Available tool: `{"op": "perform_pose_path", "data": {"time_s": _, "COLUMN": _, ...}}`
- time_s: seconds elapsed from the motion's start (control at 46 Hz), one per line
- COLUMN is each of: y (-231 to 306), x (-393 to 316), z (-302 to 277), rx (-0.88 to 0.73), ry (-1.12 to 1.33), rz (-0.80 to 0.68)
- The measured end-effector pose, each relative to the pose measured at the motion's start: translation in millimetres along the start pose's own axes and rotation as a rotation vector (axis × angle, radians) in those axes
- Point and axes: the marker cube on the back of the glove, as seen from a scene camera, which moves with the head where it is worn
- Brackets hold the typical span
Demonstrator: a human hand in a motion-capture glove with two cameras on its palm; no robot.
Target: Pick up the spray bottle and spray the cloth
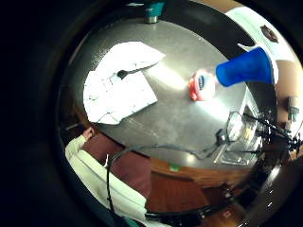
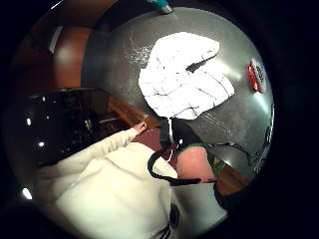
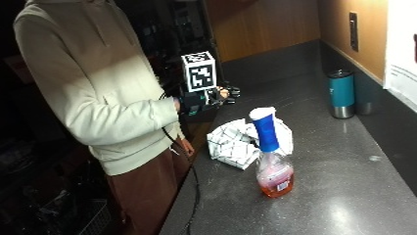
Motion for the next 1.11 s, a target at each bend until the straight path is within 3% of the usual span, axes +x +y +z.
{"op": "perform_pose_path", "data": {"time_s": 0.631, "y": 66.8, "x": 65.9, "z": -17.3, "rx": 0.328, "ry": -0.09, "rz": 0.131}}
{"op": "perform_pose_path", "data": {"time_s": 1.109, "y": 103.7, "x": 125.6, "z": -5.8, "rx": 0.48, "ry": -0.228, "rz": 0.251}}
